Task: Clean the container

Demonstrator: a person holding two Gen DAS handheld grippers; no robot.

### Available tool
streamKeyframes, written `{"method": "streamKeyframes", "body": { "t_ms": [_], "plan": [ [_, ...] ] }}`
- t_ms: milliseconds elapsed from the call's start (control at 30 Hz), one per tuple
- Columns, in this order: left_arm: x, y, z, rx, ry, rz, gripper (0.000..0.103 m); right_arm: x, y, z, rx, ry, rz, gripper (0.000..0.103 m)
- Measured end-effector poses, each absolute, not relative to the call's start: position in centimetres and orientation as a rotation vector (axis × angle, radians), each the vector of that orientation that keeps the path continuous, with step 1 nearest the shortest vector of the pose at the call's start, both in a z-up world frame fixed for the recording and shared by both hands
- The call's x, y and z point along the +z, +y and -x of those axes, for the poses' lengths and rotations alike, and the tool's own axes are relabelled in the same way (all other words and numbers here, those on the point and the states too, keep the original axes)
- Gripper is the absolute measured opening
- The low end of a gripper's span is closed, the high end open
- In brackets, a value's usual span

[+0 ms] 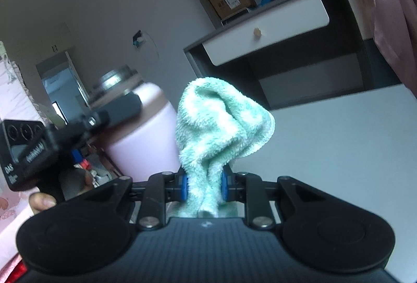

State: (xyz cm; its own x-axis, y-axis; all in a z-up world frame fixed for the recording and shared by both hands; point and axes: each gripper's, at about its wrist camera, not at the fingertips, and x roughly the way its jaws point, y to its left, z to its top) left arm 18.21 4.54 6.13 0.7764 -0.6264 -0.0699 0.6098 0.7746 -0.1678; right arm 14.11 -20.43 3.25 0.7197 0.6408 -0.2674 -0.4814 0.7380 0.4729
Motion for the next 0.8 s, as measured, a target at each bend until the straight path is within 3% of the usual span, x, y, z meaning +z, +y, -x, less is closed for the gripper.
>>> {"method": "streamKeyframes", "body": {
  "t_ms": [800],
  "plan": [
    [6.2, 4.3, -18.1, -0.673, 0.126, 0.138, 0.087, 0.3, -19.0, -14.5, 0.597, 0.572, -0.325, 0.022]
  ]
}}
